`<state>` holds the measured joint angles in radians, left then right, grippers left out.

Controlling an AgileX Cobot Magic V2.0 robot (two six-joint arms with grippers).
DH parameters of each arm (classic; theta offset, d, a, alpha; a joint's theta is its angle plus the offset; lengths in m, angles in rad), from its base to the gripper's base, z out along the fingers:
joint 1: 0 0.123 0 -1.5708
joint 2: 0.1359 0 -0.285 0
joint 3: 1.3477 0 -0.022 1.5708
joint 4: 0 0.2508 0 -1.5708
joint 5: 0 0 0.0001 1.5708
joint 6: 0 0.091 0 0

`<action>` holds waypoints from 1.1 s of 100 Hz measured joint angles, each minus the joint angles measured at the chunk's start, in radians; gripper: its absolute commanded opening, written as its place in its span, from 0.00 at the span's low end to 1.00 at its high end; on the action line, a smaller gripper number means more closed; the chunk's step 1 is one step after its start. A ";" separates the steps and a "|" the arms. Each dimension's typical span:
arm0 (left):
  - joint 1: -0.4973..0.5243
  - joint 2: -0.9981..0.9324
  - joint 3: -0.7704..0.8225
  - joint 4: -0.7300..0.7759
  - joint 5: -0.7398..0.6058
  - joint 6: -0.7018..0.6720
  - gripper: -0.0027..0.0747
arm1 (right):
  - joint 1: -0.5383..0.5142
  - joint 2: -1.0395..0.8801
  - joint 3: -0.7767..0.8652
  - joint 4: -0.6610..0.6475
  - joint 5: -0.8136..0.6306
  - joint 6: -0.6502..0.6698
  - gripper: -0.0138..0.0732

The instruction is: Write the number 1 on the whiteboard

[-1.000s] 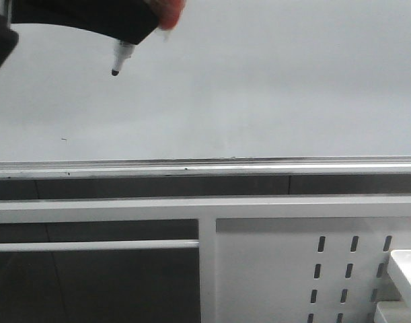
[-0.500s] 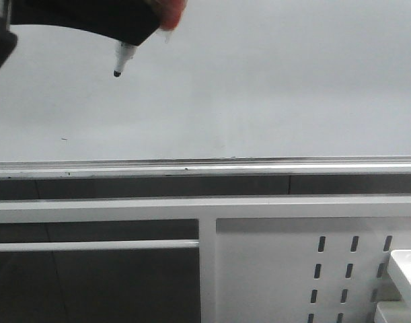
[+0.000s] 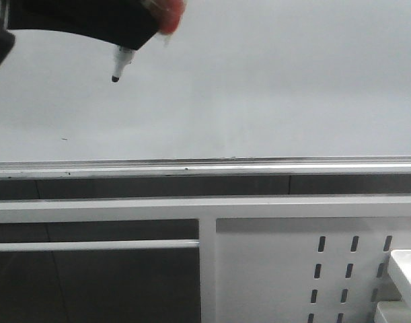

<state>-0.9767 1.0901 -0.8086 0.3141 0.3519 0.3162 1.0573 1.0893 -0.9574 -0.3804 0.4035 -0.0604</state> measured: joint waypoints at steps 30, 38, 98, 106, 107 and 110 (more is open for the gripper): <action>0.000 -0.112 0.000 -0.104 0.009 -0.002 0.69 | 0.003 -0.185 0.010 -0.088 0.029 0.002 0.09; 0.000 -0.163 0.000 -0.122 0.023 -0.004 0.63 | 0.003 -0.235 0.039 -0.108 0.053 0.002 0.09; 0.211 -0.840 0.246 -0.125 0.061 -0.349 0.01 | 0.003 -0.462 0.375 -1.149 0.083 1.034 0.10; 0.234 -0.890 0.280 -0.126 0.061 -0.378 0.01 | 0.003 -0.434 0.376 -1.298 0.073 1.159 0.10; 0.236 -0.898 0.282 -0.126 0.061 -0.379 0.01 | 0.003 -0.428 0.376 -1.306 0.070 1.166 0.10; 0.243 -0.912 0.292 -0.126 0.061 -0.385 0.01 | 0.003 -0.417 0.376 -1.334 0.057 1.191 0.10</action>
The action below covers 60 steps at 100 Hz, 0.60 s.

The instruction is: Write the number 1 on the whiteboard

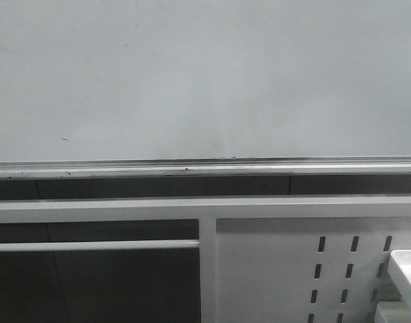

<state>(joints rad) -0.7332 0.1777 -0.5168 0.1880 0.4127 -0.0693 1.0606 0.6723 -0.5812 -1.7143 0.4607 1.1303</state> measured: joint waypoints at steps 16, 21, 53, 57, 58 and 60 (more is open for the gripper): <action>0.029 -0.049 0.016 -0.019 0.000 -0.012 0.01 | 0.000 0.073 0.000 -0.017 -0.082 0.054 0.10; 0.031 -0.055 0.016 -0.023 -0.002 -0.013 0.01 | 0.000 0.095 0.000 -0.015 -0.090 0.058 0.10; 0.033 -0.057 0.016 -0.034 -0.004 -0.015 0.01 | 0.000 0.191 0.002 -0.058 0.044 0.175 0.10; 0.033 -0.057 0.016 -0.034 -0.005 -0.015 0.01 | 0.000 0.202 0.002 -0.059 0.049 0.180 0.10; 0.033 -0.057 0.016 -0.036 -0.005 -0.015 0.01 | 0.000 0.204 0.002 -0.059 0.052 0.183 0.10; 0.033 -0.057 0.016 -0.035 -0.005 -0.015 0.01 | 0.000 0.210 0.002 -0.060 0.057 0.182 0.10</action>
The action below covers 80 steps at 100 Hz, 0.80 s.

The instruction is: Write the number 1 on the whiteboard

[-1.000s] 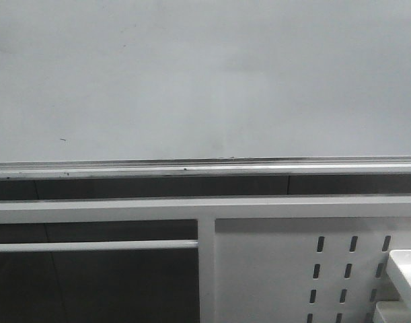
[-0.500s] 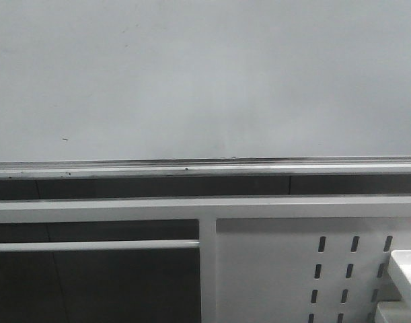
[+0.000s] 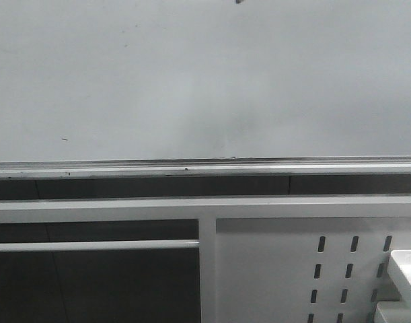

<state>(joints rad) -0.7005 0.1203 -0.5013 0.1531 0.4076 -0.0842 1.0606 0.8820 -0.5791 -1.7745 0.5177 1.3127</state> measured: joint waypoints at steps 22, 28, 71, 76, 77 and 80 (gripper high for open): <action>0.000 0.000 0.000 -0.002 -0.002 0.000 0.01 | 0.000 0.035 0.004 -0.001 0.047 0.008 0.10; 0.000 0.000 0.000 -0.002 -0.002 0.000 0.01 | 0.000 0.042 0.004 -0.001 0.055 0.008 0.10; 0.000 0.000 0.000 -0.002 -0.002 0.000 0.01 | 0.000 0.046 0.004 -0.001 -0.015 0.087 0.10; 0.000 0.000 0.000 -0.002 -0.002 0.000 0.01 | 0.000 0.033 0.004 -0.002 -0.068 0.089 0.10; 0.000 0.000 0.000 -0.002 -0.002 0.000 0.01 | 0.000 0.031 0.004 -0.004 -0.076 0.089 0.10; 0.000 0.000 0.000 -0.002 -0.002 0.000 0.01 | 0.000 0.022 0.004 -0.006 -0.110 0.091 0.10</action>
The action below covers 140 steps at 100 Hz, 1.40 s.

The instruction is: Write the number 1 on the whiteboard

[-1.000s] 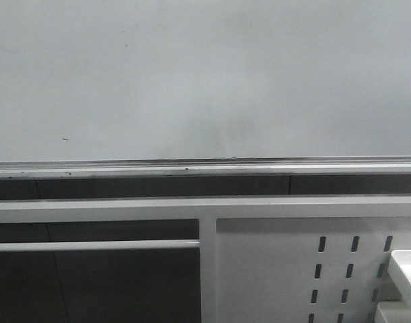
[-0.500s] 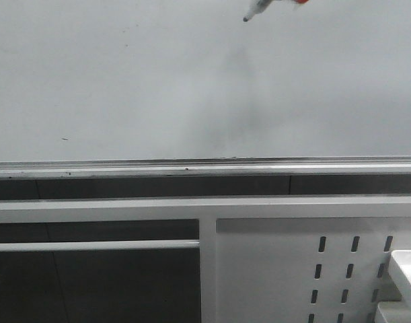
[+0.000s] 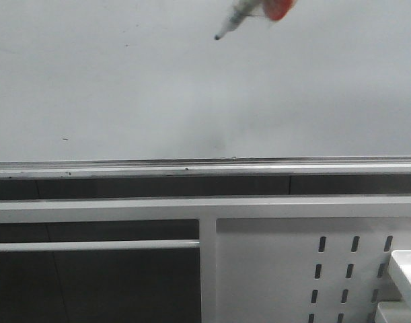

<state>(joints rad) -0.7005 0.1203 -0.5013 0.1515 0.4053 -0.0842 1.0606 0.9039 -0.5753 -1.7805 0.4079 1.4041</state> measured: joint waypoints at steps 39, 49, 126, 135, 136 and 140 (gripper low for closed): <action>0.000 0.000 0.000 0.000 0.000 0.000 0.01 | 0.000 -0.060 0.000 -0.018 -0.343 0.011 0.10; 0.000 0.000 0.000 0.000 0.000 0.000 0.01 | 0.000 -0.060 0.000 -0.023 -0.389 0.011 0.10; 0.000 0.000 0.000 0.000 0.000 0.000 0.01 | 0.000 -0.090 0.004 0.041 -0.355 -0.106 0.07; 0.000 0.000 0.000 0.000 0.000 0.000 0.01 | 0.000 -0.090 0.004 0.135 -0.370 -0.248 0.07; 0.000 0.000 0.000 0.000 0.000 0.000 0.01 | 0.000 -0.090 0.004 0.138 -0.373 -0.263 0.07; 0.000 0.000 0.000 0.000 0.000 0.000 0.01 | 0.000 -0.090 0.004 0.148 -0.375 -0.294 0.07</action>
<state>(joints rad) -0.7005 0.1203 -0.5013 0.1515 0.4053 -0.0842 1.0606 0.8141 -0.5712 -1.6323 0.0330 1.1104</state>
